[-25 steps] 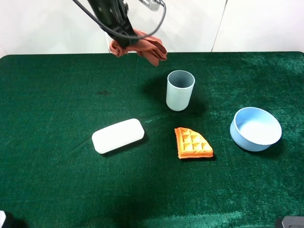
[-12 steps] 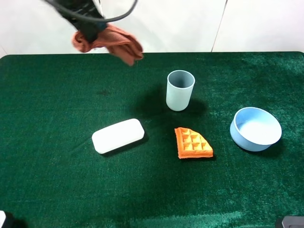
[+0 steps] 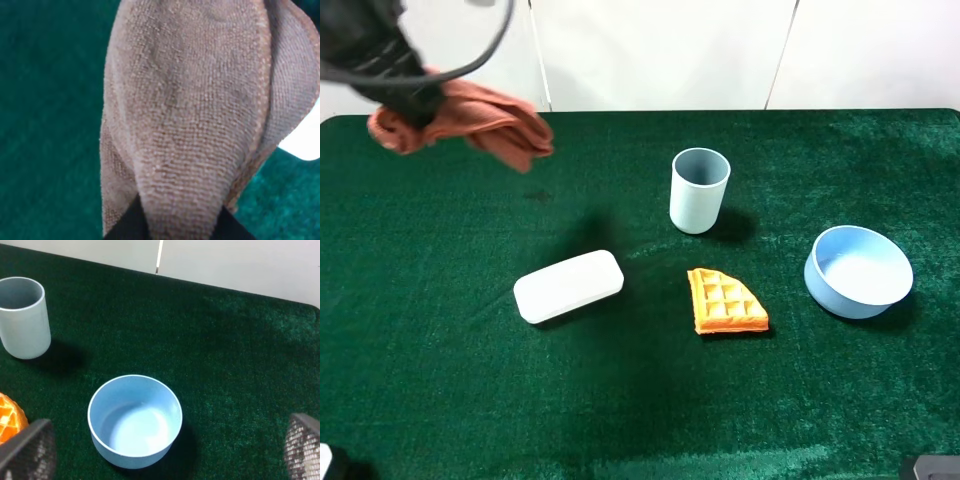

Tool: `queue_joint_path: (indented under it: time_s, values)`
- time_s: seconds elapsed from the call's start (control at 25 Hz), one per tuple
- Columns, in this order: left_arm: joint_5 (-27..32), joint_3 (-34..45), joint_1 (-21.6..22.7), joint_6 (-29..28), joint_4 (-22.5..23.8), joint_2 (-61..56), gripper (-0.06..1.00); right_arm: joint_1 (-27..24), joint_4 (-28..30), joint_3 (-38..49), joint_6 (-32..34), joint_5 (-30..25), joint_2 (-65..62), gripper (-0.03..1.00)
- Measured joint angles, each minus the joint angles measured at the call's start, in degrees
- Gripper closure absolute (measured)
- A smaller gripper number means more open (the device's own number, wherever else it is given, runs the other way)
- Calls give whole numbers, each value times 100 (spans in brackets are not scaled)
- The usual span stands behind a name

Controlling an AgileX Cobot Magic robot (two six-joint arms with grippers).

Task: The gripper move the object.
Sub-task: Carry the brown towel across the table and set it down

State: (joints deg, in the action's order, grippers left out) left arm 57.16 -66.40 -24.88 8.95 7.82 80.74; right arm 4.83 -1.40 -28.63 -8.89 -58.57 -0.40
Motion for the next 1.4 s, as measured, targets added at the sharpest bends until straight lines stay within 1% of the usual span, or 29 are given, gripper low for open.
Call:
queue_joint_path:
  time_s: [0.16, 0.28, 0.52, 0.64, 0.92, 1.16, 1.28, 1.4]
  values:
    - [-341, 679, 233, -197, 96, -396, 84, 0, 0, 0, 0, 0, 0, 27]
    - [-647, 1108, 294, -274, 103, -442, 84, 0, 0, 0, 0, 0, 0, 27]
    - [-1828, 1966, 300, -496, 158, -447, 84, 0, 0, 0, 0, 0, 0, 27]
    - [-2138, 2294, 300, -772, 290, -447, 84, 0, 0, 0, 0, 0, 0, 27]
    - [-2209, 2766, 300, -1588, 533, -452, 84, 0, 0, 0, 0, 0, 0, 27]
    - [-2396, 3068, 300, -2391, 1116, -458, 84, 0, 0, 0, 0, 0, 0, 27]
    - [-2718, 3295, 300, -2514, 1178, -463, 84, 0, 0, 0, 0, 0, 0, 27]
    - [-3018, 3575, 300, -2557, 1102, -463, 84, 0, 0, 0, 0, 0, 0, 27]
